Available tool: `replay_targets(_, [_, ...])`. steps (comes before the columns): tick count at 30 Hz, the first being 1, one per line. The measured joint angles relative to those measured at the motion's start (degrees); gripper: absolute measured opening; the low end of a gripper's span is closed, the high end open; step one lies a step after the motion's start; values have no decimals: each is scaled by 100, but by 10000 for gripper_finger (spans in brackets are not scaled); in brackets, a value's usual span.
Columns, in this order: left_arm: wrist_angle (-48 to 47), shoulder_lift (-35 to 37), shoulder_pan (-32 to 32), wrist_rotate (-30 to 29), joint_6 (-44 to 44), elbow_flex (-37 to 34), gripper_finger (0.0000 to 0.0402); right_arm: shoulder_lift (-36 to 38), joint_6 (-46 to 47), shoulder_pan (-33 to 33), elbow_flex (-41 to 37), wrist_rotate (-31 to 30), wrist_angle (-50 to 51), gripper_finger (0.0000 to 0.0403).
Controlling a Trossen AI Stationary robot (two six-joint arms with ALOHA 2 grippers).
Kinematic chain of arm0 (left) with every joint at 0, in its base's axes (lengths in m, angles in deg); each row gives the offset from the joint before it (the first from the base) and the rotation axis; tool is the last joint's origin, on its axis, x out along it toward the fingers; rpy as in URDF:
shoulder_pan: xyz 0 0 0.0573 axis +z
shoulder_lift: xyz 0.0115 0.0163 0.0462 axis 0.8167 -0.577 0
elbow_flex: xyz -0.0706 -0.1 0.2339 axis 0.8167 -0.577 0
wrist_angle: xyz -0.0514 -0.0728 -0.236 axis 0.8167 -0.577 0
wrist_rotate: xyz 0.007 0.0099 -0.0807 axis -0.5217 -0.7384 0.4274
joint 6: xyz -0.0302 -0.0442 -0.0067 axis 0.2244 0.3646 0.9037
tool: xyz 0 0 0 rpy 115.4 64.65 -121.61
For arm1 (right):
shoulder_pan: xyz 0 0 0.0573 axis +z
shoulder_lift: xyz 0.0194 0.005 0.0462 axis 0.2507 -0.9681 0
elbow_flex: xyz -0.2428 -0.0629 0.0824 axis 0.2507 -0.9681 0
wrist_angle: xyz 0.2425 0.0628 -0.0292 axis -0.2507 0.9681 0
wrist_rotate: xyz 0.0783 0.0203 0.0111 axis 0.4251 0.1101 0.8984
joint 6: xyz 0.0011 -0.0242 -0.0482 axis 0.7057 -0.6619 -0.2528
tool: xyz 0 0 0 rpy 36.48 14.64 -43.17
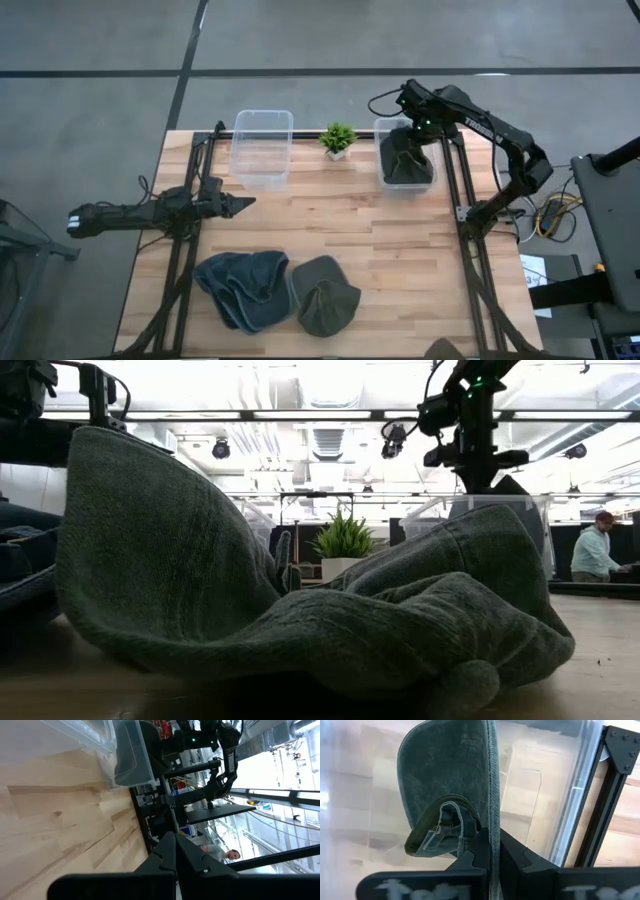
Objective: Pick & Place hat
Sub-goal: Put the right gray cap into the right transparent bin
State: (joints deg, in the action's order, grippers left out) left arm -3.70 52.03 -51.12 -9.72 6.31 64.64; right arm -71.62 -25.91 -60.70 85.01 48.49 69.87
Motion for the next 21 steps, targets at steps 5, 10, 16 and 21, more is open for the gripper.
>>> replay_targets(5, [-2,0,0,0,0,-1,0,-285,-64,-1,0,0,-14,8])
replay_targets(10, [-2,0,0,0,0,0,0,-503,-136,1,1,1,-33,8])
replay_targets(16, [-2,0,0,0,0,0,0,-682,-206,3,2,17,-49,12])
replay_targets(21, [-4,0,0,0,0,-2,0,-579,-438,3,2,58,-76,25])
